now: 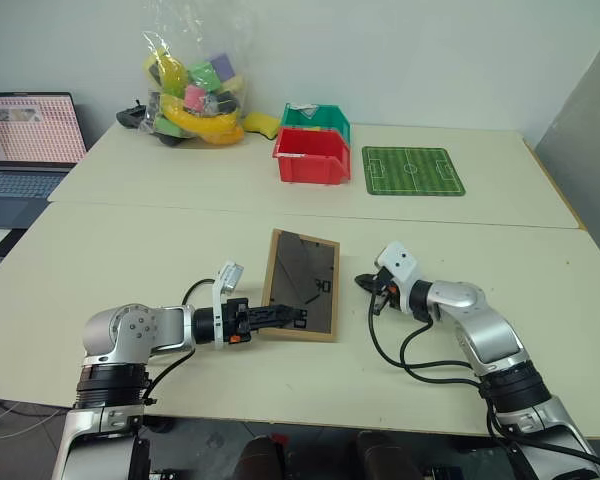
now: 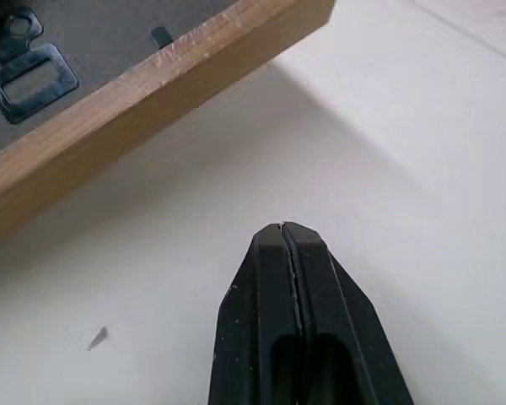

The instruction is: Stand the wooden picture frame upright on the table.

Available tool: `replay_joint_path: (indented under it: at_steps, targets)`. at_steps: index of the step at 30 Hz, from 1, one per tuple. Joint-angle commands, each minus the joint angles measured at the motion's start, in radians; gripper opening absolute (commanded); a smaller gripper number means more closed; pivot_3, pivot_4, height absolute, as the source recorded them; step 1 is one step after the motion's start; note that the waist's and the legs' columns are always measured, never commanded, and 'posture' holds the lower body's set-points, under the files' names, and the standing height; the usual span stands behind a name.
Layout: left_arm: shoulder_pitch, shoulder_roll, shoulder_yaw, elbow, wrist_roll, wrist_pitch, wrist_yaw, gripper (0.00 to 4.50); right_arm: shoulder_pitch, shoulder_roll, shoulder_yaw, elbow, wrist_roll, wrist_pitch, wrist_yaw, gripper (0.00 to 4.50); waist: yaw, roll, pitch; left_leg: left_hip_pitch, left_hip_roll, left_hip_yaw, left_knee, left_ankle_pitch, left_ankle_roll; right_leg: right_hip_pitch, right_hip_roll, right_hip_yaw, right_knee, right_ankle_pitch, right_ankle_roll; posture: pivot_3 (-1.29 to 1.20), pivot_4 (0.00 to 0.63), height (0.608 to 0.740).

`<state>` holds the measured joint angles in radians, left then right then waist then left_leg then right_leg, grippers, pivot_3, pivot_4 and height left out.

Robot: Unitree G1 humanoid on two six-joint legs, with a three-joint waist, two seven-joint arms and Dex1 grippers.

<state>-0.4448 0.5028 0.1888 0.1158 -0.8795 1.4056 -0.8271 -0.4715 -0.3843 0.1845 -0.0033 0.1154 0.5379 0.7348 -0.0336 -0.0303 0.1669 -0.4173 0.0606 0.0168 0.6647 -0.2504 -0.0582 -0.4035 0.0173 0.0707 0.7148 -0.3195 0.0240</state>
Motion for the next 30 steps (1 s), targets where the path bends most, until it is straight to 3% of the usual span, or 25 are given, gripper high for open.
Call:
replay_joint_path:
  at_steps: [1, 7, 16, 22, 30]
  targets:
    - [-0.106, -0.024, 0.038, -0.032, -0.016, -0.054, 0.032, 1.27, -0.103, -0.017, -0.101, -0.132, 0.145, 0.119, 0.052, 0.0, 0.002, 0.0, 0.003, -0.001, 0.0, 0.0, 0.0, 0.0, 0.0, 0.0, 0.0, 0.0, 0.0, 0.0, 0.0, 0.0, 0.15, 0.74]
    - [-0.188, 0.047, -0.054, -0.137, 0.012, -0.158, -0.062, 1.27, -0.271, -0.017, -0.208, -0.111, 0.34, 0.288, 0.103, 1.24, 0.001, -0.001, 0.003, -0.001, 0.0, -0.001, -0.001, 0.0, 0.0, -0.001, 0.0, -0.001, -0.001, 0.0, 0.0, 0.0, 0.15, 0.74]
    - [-0.263, 0.098, -0.137, -0.112, 0.089, -0.288, -0.142, 1.27, -0.42, 0.038, -0.232, -0.008, 0.437, 0.319, 0.099, 3.12, 0.0, 0.0, 0.004, -0.002, 0.0, 0.0, -0.001, 0.0, 0.0, -0.002, 0.0, 0.0, -0.001, 0.0, 0.0, 0.0, 0.15, 0.74]
    - [-0.287, 0.098, -0.133, -0.106, 0.094, -0.3, -0.145, 1.27, -0.432, 0.101, -0.164, 0.011, 0.41, 0.284, 0.067, 4.44, 0.0, 0.0, 0.004, -0.003, 0.0, 0.0, -0.001, 0.0, 0.0, -0.002, 0.0, -0.001, -0.002, 0.0, 0.0, 0.0, 0.15, 0.74]
    - [-0.259, 0.099, -0.121, -0.129, 0.096, -0.297, -0.136, 1.27, -0.404, 0.121, -0.114, -0.068, 0.497, 0.349, 0.136, 4.48, 0.001, 0.0, 0.004, -0.003, 0.001, -0.001, -0.001, 0.0, 0.0, -0.003, 0.0, -0.001, -0.002, 0.0, 0.0, 0.0, 0.15, 0.74]
